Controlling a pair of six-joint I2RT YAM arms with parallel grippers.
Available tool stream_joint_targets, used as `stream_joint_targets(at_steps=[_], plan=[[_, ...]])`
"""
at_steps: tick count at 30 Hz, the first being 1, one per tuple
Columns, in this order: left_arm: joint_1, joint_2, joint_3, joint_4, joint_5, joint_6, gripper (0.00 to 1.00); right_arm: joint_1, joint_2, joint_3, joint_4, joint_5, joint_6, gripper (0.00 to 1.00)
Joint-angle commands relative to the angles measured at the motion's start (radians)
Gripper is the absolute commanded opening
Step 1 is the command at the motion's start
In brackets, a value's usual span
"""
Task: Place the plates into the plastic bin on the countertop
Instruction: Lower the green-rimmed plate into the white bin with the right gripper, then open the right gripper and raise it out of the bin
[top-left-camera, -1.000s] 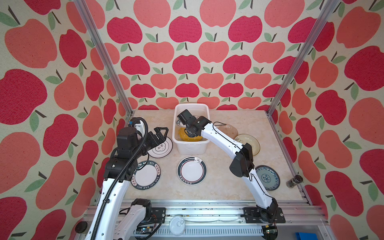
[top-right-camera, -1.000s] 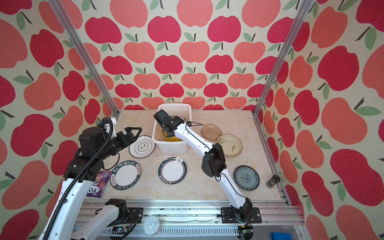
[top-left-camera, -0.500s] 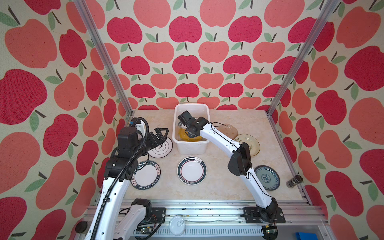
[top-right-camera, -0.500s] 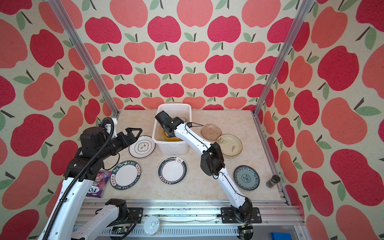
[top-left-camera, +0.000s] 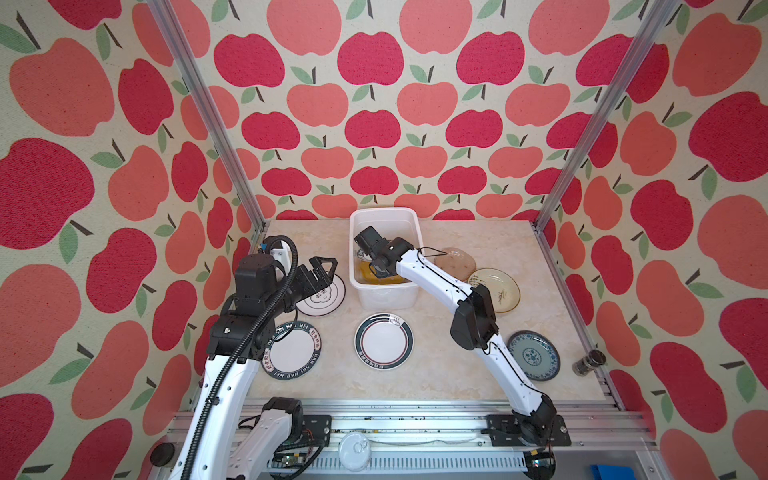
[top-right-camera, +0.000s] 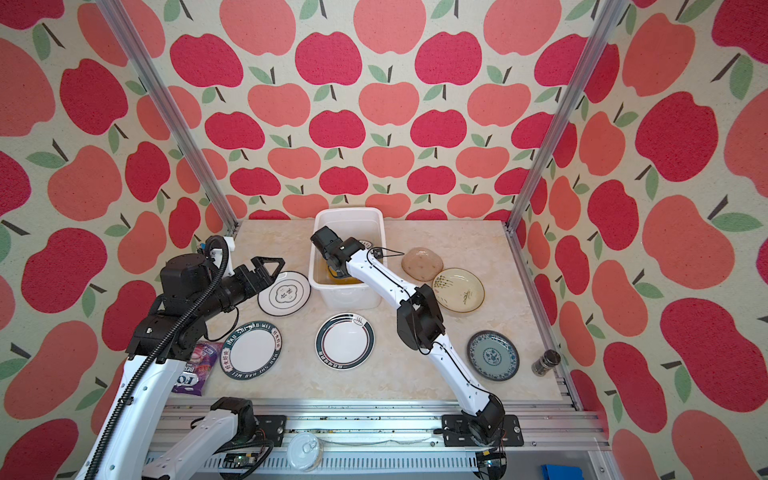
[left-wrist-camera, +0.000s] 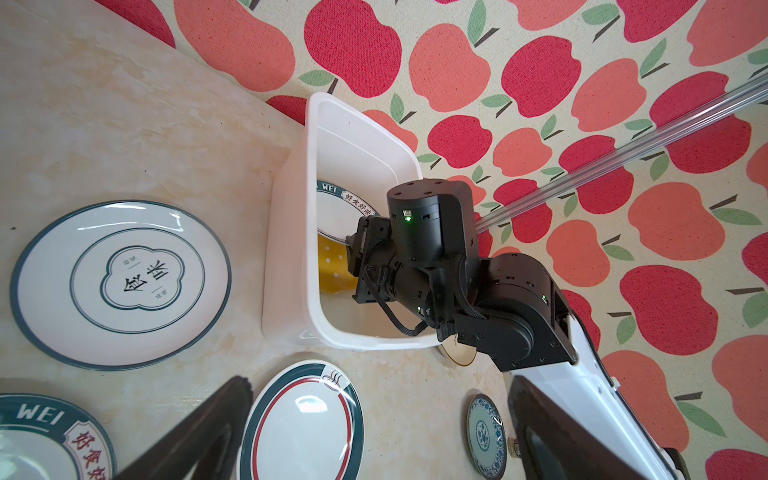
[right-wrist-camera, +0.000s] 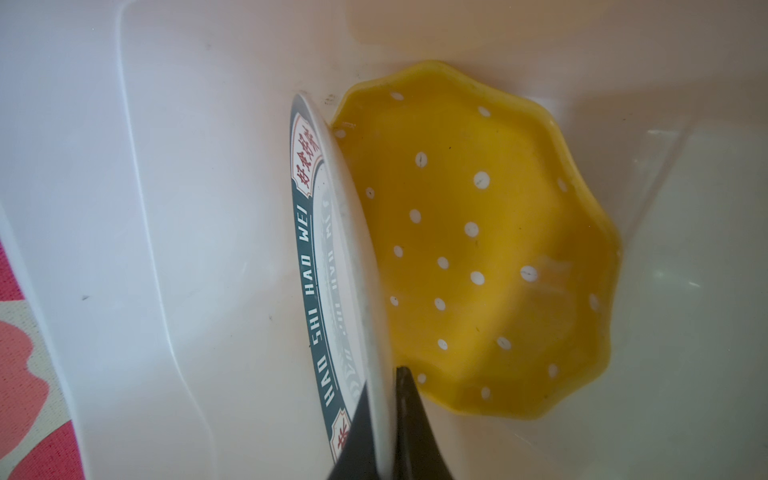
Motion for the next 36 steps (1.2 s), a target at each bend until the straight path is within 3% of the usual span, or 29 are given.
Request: stream_joint_targets(at_steps=[1,7,12,25,33,36], plan=[[0.005,-0.007,0.021,-0.018,0.006,0.03,0.99,-0.015,0.026,0.037,-0.009,-0.001,0.367,0.08],[0.004,-0.007,0.018,-0.021,0.0,0.036,0.99,-0.017,0.038,0.037,0.012,-0.003,0.364,0.17],[0.001,-0.009,0.019,-0.024,-0.007,0.041,0.99,-0.018,0.044,0.035,0.017,-0.01,0.374,0.3],[-0.004,-0.015,0.023,-0.033,-0.024,0.054,0.99,-0.02,0.045,0.01,0.041,-0.028,0.422,0.43],[-0.009,-0.021,0.025,-0.045,-0.034,0.065,0.99,-0.025,0.032,0.009,0.001,-0.027,0.457,0.6],[-0.009,-0.023,0.027,-0.046,-0.036,0.066,0.99,-0.028,0.029,0.006,-0.006,-0.028,0.463,0.61]])
